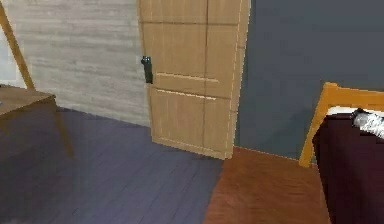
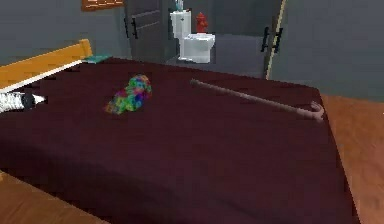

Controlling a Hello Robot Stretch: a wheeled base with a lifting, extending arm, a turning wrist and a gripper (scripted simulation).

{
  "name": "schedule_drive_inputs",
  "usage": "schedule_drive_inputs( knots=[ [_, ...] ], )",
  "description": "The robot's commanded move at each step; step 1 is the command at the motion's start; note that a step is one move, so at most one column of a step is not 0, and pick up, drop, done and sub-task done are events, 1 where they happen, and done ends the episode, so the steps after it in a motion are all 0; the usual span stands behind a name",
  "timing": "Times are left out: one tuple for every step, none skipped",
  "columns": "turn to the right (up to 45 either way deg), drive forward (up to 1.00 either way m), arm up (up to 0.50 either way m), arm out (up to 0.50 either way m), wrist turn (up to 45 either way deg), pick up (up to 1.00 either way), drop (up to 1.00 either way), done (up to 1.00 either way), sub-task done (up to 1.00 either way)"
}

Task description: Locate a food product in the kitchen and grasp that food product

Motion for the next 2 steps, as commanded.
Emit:
schedule_drive_inputs(
  knots=[
    [-21.0,0.00,0.00,0.00,0.0,0.00,0.00,0.00,0.00],
    [0.0,0.25,0.00,0.00,0.0,0.00,0.00,0.00,0.00]
  ],
)
